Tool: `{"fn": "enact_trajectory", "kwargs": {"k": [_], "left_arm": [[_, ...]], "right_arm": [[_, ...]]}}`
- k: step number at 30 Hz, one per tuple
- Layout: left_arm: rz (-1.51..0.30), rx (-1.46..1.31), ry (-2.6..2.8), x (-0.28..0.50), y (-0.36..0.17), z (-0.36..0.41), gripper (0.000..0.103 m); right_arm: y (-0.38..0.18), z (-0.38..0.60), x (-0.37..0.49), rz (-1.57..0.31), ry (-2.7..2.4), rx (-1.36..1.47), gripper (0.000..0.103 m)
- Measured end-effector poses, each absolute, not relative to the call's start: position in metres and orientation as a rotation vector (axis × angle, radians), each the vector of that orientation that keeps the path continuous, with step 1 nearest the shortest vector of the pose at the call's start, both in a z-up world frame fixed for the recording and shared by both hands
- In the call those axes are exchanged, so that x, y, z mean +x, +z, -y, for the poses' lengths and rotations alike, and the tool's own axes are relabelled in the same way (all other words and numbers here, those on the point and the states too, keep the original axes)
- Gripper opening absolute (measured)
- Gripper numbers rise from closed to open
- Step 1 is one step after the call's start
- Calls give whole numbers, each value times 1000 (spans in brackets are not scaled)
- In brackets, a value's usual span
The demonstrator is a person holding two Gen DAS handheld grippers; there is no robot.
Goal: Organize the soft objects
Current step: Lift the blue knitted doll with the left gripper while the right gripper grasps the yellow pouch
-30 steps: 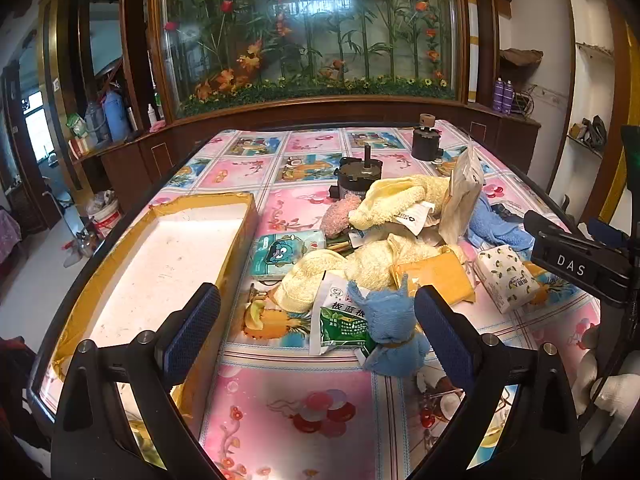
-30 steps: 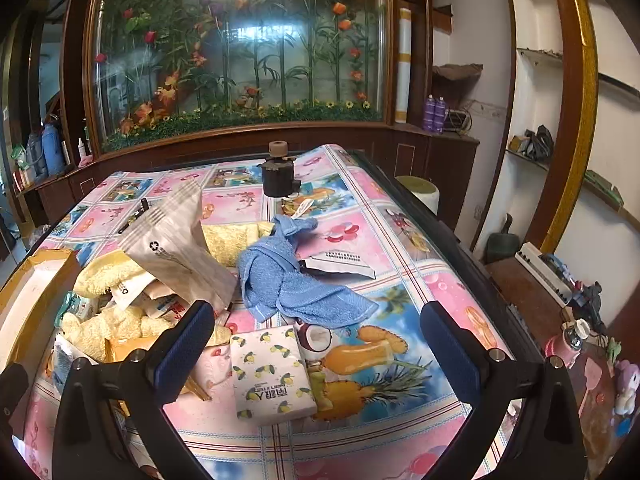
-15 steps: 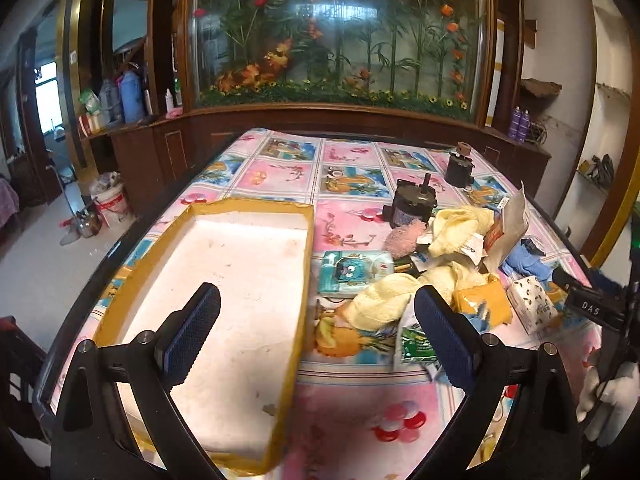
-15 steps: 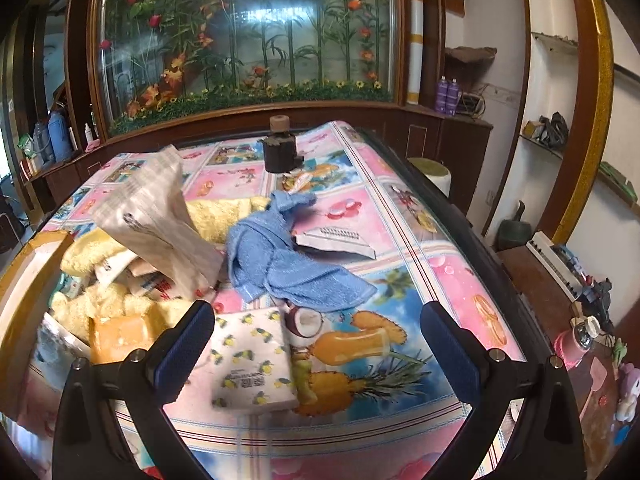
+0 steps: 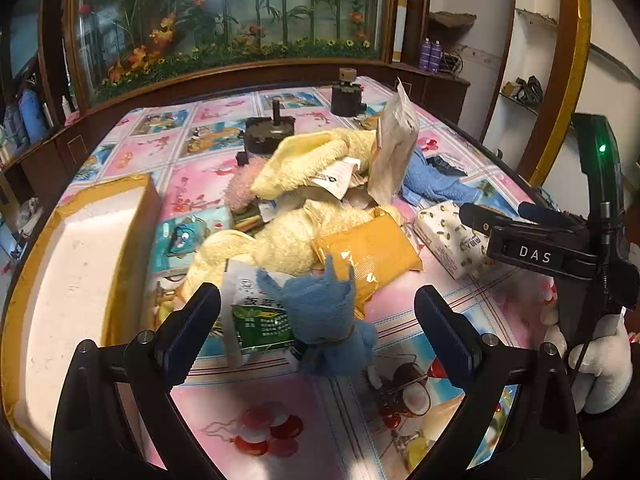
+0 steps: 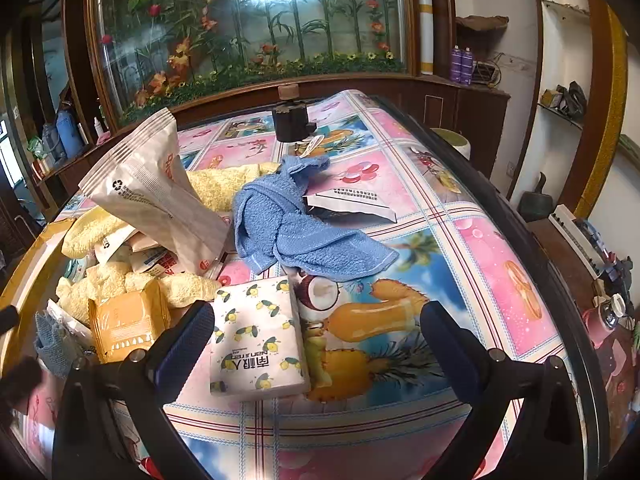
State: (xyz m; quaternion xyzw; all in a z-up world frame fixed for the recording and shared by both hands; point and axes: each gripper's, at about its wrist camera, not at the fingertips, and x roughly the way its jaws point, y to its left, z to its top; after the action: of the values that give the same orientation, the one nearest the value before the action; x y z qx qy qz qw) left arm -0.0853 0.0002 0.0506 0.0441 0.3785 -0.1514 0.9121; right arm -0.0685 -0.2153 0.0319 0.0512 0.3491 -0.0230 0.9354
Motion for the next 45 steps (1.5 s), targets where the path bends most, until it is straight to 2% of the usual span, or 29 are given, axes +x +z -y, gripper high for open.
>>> {"fn": "enact_trajectory", "kwargs": {"k": [1, 2, 3, 4, 10, 14, 16, 17, 19, 20, 26, 34, 36, 37, 38, 39, 40, 42, 45], "left_arm": [[-797, 98, -314, -83, 48, 3, 72], [-820, 102, -327, -82, 45, 4, 55], [-844, 94, -340, -81, 43, 4, 31], [-859, 74, -356, -81, 42, 1, 29], [-846, 32, -362, -88, 44, -16, 29], [-866, 38, -346, -80, 36, -10, 44], [-887, 51, -323, -74, 29, -6, 44], [-887, 46, -308, -73, 27, -8, 44], [-892, -26, -348, -74, 30, -18, 25], [-896, -71, -374, -77, 34, -25, 22], [-811, -201, -386, -109, 67, -69, 22], [-737, -255, -355, -153, 98, -113, 22], [-715, -264, -335, -160, 104, -124, 22], [-707, -269, -330, -162, 105, -128, 22], [-699, -273, -324, -164, 107, -131, 22], [-693, -277, -316, -165, 108, -133, 22], [-690, -283, -309, -166, 108, -136, 22], [-691, -299, -304, -166, 109, -143, 22], [-683, -323, -300, -165, 116, -158, 22]], "right_arm": [[32, 215, -68, -714, -46, 102, 103], [32, 215, -68, -715, -46, 100, 103], [32, 215, -67, -718, -45, 100, 103], [31, 215, -67, -721, -46, 101, 103], [30, 217, -64, -733, -46, 109, 103], [29, 216, -63, -735, -46, 105, 103], [29, 216, -63, -736, -42, 104, 103], [30, 215, -63, -736, -35, 102, 103], [33, 212, -65, -734, -21, 86, 103], [36, 207, -68, -736, 1, 71, 103], [57, 148, -71, -760, 222, -55, 103], [21, 97, -37, -898, 280, -180, 101], [20, 97, -34, -896, 276, -170, 97], [21, 97, -33, -894, 279, -163, 90], [21, 98, -33, -899, 285, -153, 78], [21, 98, -32, -912, 299, -136, 69], [22, 100, -33, -912, 298, -122, 67], [27, 105, -39, -905, 294, -100, 50], [42, 119, -54, -893, 308, -28, 41]]}}
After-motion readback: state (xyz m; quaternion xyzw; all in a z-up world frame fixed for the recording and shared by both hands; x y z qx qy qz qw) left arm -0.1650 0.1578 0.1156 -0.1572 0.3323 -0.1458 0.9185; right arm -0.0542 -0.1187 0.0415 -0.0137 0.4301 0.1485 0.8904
